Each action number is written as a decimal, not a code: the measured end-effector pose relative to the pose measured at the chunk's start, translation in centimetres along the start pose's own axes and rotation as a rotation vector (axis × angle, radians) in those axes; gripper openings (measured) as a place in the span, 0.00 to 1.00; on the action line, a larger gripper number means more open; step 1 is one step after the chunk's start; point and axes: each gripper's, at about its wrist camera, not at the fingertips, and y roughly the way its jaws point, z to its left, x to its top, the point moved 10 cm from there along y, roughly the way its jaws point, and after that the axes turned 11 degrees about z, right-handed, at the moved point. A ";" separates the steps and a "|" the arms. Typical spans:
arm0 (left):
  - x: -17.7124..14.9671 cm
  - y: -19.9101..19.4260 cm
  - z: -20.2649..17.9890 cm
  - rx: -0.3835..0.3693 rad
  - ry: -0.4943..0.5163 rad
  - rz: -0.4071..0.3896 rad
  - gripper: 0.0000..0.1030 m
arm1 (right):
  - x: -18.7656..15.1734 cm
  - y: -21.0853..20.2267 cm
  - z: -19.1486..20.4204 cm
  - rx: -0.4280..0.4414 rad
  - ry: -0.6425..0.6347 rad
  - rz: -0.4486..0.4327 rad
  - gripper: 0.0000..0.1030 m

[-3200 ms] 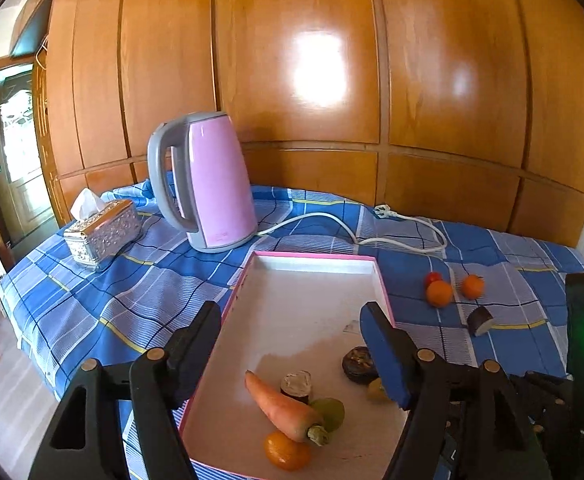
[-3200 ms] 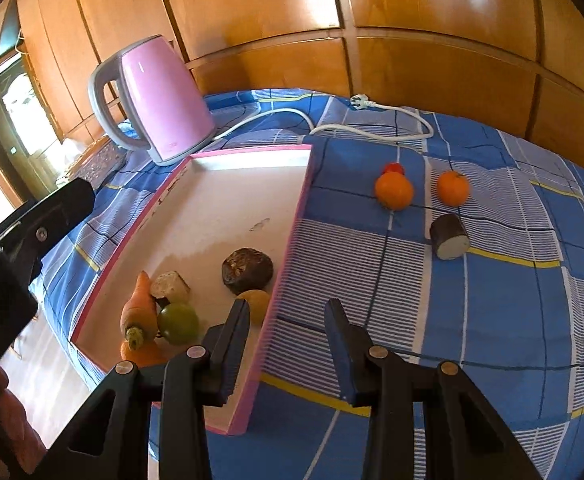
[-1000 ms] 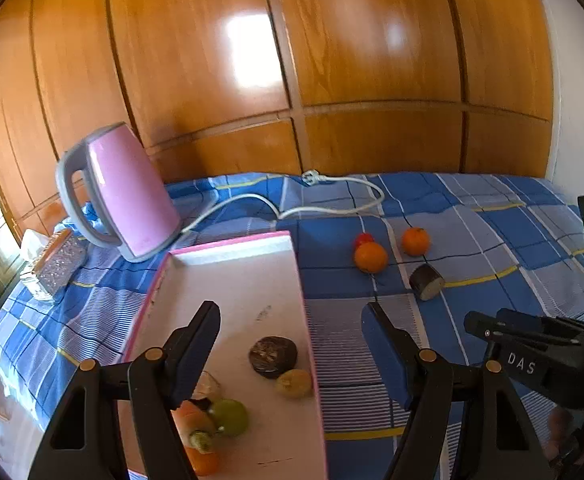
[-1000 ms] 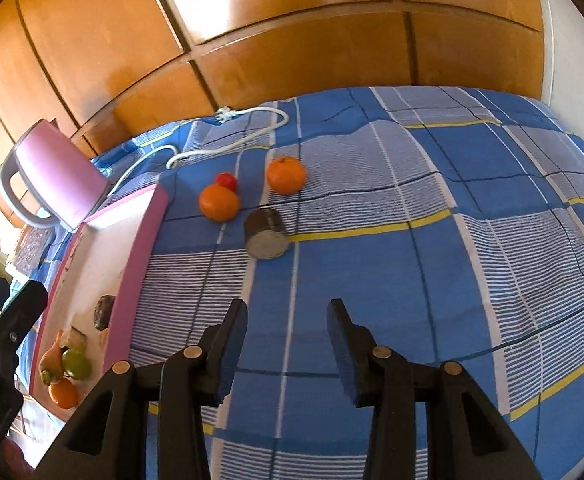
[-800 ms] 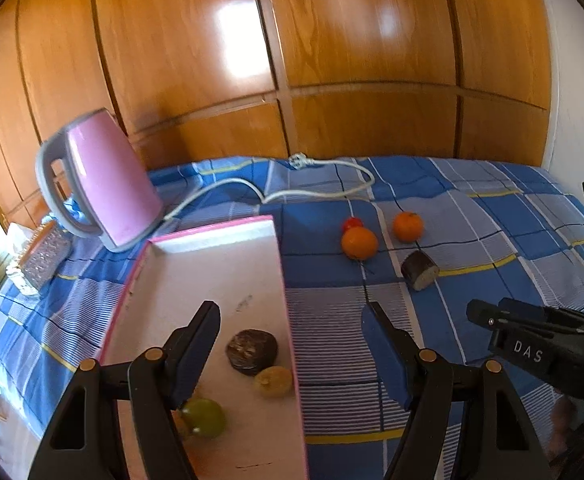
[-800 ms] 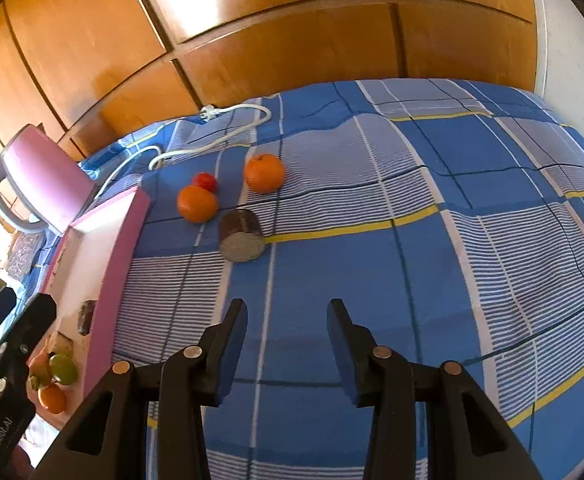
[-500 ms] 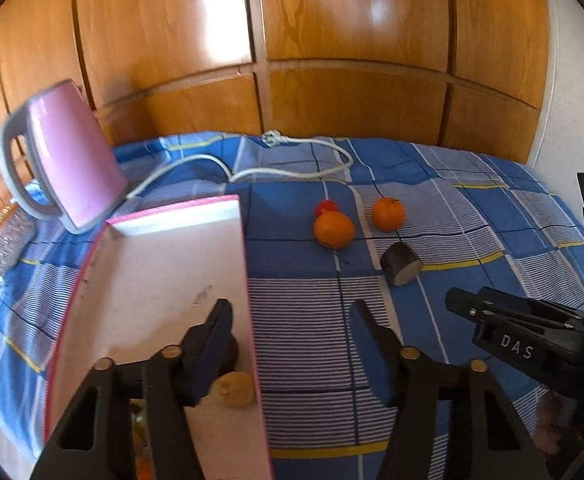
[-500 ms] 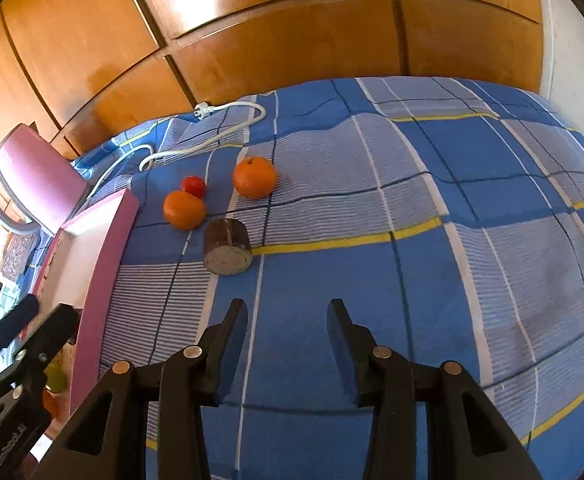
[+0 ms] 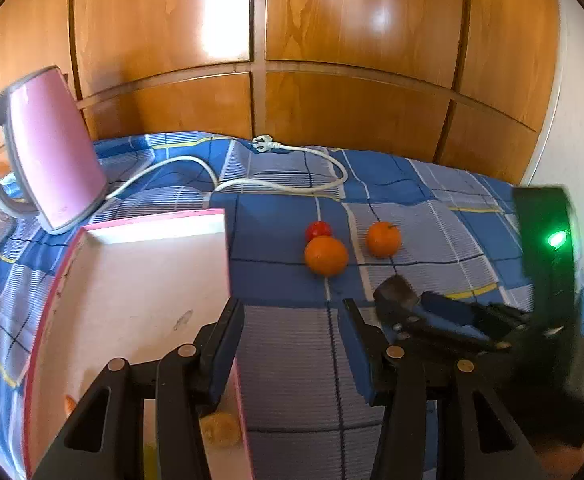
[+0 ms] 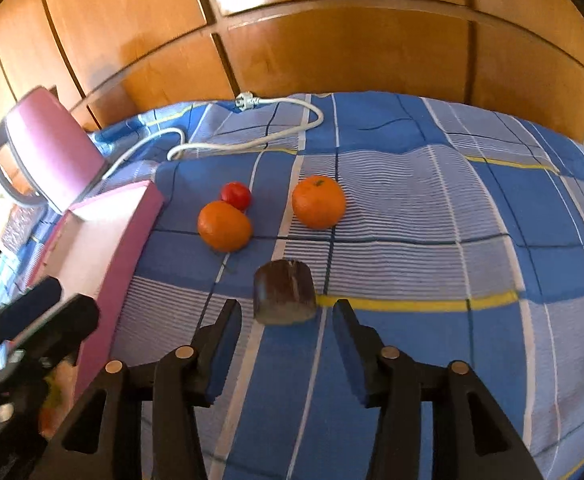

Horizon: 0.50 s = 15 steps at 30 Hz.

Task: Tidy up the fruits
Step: 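Grasp the dark cylindrical slice with the right tool while the left tool grasps the orange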

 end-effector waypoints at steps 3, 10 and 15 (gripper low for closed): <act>0.8 0.9 -0.1 -0.026 -0.011 0.017 0.46 | 0.3 1.1 -0.2 -0.024 -0.014 0.018 0.36; 2.5 3.1 -1.4 -0.071 -0.005 0.052 0.44 | 0.1 0.7 -2.3 -0.028 0.032 0.011 0.34; 3.5 5.1 -2.1 -0.077 -0.009 0.078 0.44 | -0.1 0.4 -3.4 -0.022 0.047 0.006 0.34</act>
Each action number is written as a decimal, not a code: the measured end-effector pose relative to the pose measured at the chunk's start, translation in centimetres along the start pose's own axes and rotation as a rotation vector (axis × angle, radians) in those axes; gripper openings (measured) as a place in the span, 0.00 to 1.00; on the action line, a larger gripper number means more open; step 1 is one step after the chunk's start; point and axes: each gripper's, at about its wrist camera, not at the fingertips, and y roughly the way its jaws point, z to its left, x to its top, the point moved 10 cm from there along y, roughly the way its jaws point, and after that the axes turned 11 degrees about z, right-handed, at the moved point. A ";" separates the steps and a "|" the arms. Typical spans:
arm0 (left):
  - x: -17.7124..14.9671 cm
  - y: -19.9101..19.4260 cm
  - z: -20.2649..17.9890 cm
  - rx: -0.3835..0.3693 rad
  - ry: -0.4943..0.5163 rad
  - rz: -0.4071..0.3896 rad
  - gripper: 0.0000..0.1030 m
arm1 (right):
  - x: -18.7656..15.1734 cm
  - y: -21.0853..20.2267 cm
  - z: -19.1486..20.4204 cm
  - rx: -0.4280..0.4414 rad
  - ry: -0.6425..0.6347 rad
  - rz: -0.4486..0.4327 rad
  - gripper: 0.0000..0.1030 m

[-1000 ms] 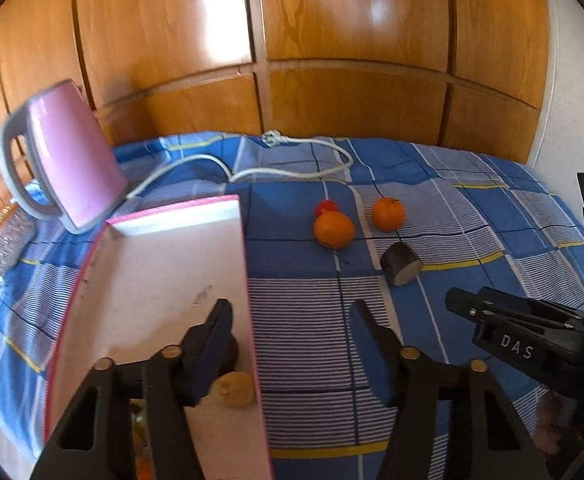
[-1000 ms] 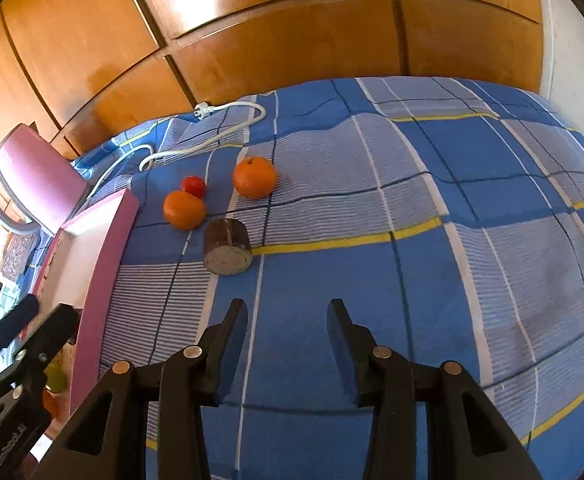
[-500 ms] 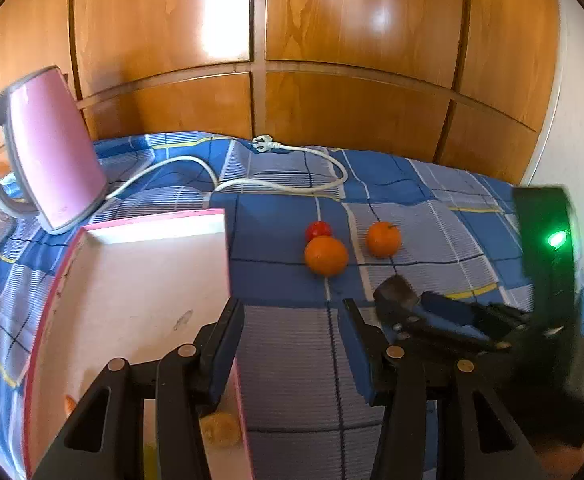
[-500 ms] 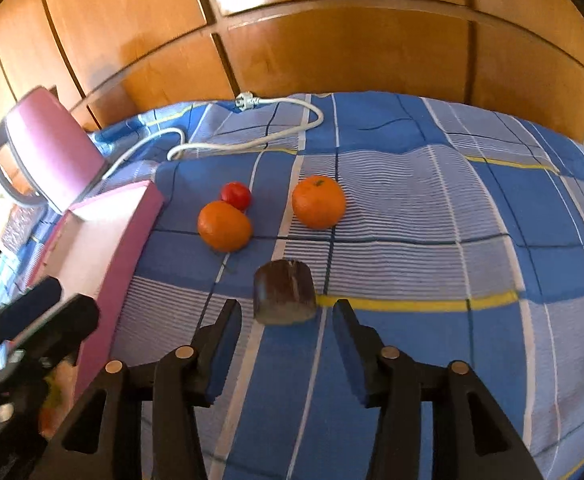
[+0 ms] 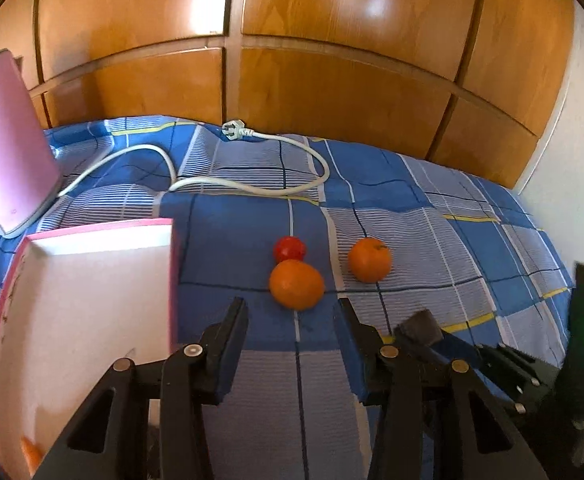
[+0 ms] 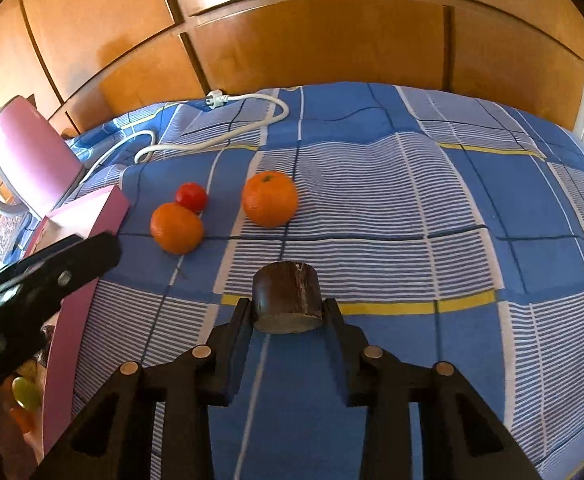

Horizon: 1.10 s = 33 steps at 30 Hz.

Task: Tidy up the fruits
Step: 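Grasp the dark cylindrical slice with the right tool while the left tool grasps the orange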

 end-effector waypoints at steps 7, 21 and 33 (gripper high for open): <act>1.3 2.7 -0.6 -0.012 -0.009 0.046 0.44 | 0.3 0.1 -0.3 0.019 -0.003 -0.016 0.34; 0.7 4.7 -0.6 -0.010 -0.016 0.071 0.35 | 0.6 0.3 -0.4 0.026 -0.013 -0.016 0.34; -6.3 1.6 -3.4 -0.028 0.056 0.075 0.35 | -2.8 -2.0 -2.5 0.041 0.039 0.013 0.34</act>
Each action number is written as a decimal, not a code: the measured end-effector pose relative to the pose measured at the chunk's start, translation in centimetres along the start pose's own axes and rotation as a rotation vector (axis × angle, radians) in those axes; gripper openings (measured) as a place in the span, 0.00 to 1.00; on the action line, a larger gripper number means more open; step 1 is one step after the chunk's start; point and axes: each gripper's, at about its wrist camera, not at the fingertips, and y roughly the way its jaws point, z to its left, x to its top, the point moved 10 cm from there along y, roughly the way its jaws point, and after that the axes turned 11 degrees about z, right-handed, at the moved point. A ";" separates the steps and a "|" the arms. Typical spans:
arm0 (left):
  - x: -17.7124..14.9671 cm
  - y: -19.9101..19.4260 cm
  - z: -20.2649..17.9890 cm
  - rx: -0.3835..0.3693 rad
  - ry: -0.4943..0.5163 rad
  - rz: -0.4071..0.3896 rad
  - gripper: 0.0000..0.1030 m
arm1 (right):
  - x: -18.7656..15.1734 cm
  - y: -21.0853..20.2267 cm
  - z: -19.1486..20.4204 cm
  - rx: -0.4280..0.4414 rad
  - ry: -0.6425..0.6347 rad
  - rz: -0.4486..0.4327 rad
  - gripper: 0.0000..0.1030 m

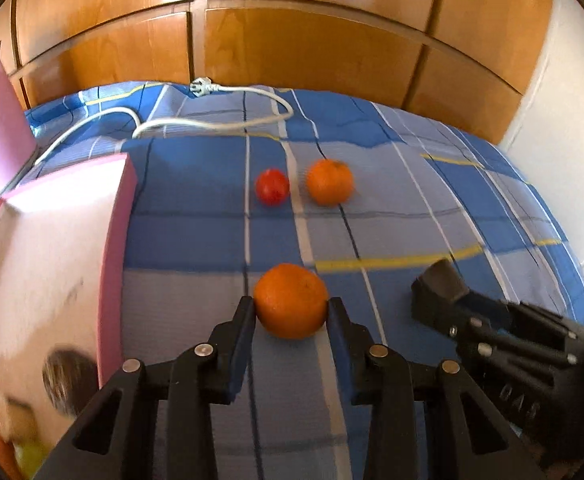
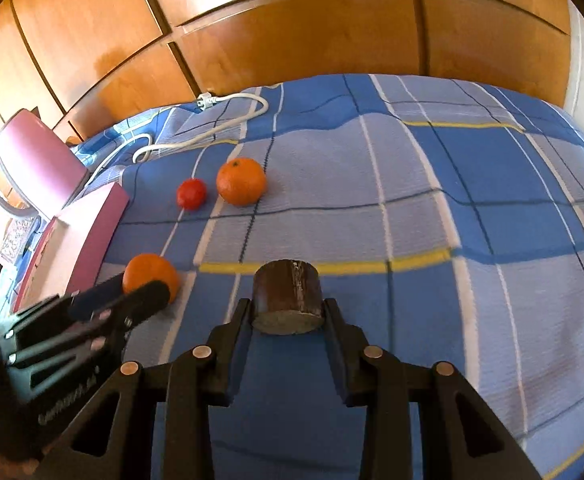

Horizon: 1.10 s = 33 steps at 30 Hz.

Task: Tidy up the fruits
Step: 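Grasp the dark cylindrical slice with the right tool while the left tool grasps the orange, then lift the dark slice with the right tool while the left tool lifts the orange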

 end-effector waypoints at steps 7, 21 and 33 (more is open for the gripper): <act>-4.2 -0.9 -0.8 -0.002 0.014 0.004 0.32 | -3.3 -1.6 -0.6 -0.013 -0.004 0.009 0.34; -6.8 -2.2 -1.1 -0.025 0.040 -0.034 0.32 | -6.1 -2.9 -0.3 0.016 0.022 -0.005 0.34; -6.8 -2.1 -1.2 -0.021 0.047 -0.039 0.32 | -5.1 -2.4 -0.2 -0.055 0.002 -0.017 0.35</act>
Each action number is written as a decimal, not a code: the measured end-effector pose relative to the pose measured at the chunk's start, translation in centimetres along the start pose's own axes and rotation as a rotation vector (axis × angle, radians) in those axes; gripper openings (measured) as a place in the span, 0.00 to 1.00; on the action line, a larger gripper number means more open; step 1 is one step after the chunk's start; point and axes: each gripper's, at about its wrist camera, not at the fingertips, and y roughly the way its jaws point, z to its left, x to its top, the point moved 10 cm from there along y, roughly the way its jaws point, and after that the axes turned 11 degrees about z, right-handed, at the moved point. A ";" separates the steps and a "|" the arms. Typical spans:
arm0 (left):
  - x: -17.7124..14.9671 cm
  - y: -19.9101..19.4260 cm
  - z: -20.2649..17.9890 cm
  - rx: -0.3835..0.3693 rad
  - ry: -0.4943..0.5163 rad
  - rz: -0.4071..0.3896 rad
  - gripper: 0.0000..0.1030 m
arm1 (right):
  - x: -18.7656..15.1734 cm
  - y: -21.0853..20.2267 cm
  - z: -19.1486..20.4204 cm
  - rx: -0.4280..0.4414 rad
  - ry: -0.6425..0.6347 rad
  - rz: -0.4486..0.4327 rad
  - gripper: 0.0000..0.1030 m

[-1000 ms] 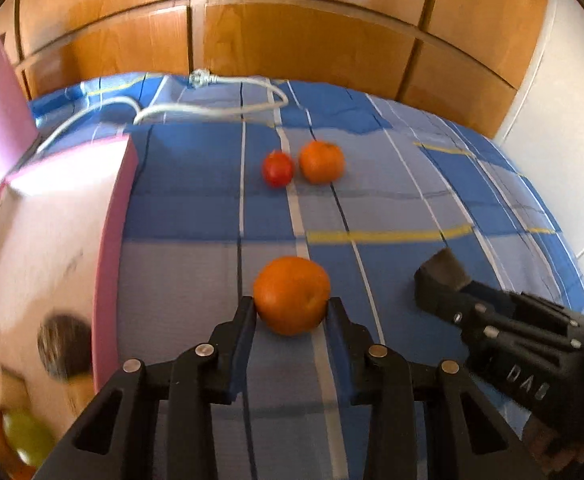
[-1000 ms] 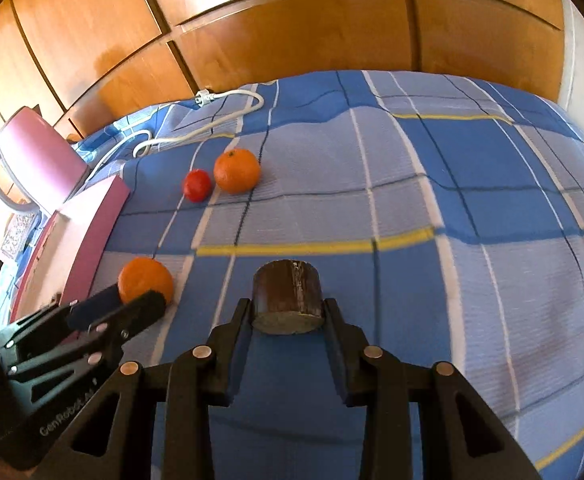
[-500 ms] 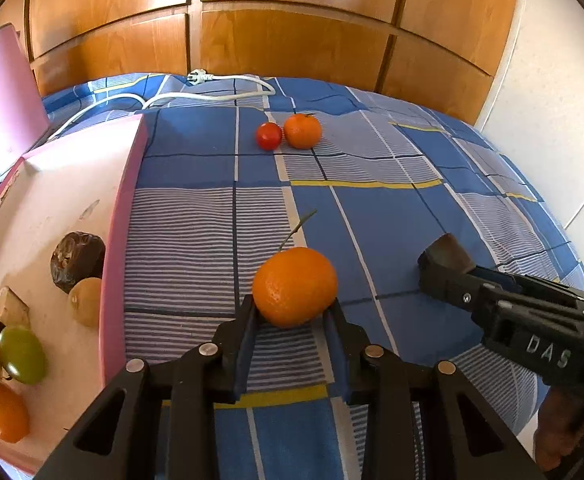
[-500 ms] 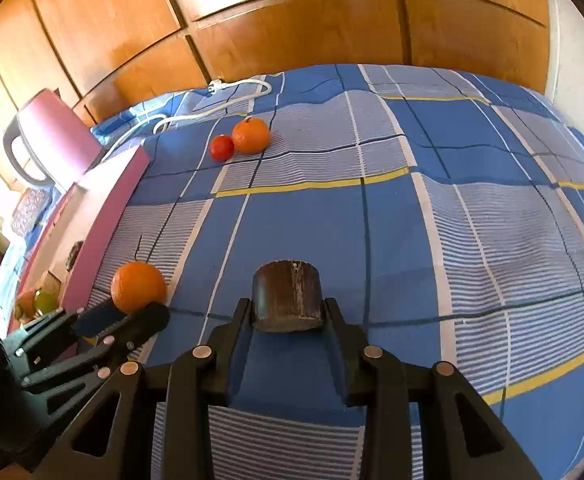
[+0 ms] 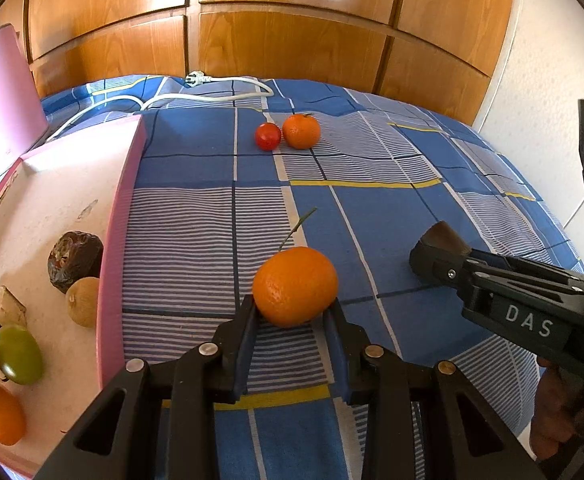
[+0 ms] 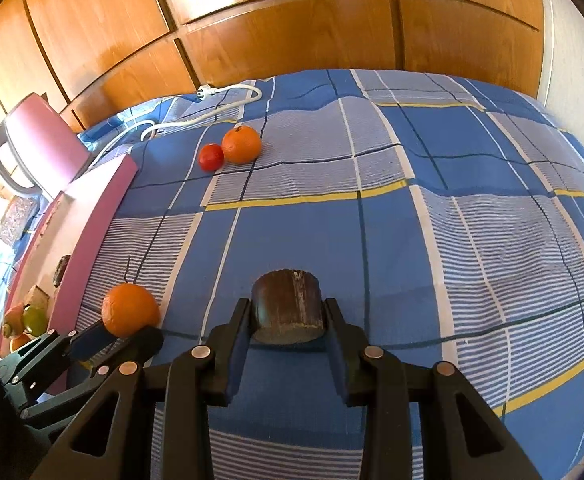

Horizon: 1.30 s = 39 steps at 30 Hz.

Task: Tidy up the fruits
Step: 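Lift the dark slice with the right tool while the left tool lifts the orange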

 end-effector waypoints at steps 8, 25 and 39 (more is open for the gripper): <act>-0.1 -0.3 0.2 -0.003 -0.012 -0.003 0.31 | -0.4 -0.1 0.4 -0.024 -0.030 -0.002 0.34; -0.5 -2.4 1.1 0.029 -0.029 -0.033 0.30 | -1.7 0.0 1.3 -0.008 -0.031 0.010 0.35; 0.2 -4.9 1.2 0.034 -0.025 -0.102 0.30 | -2.4 -0.8 1.5 -0.024 -0.035 -0.006 0.34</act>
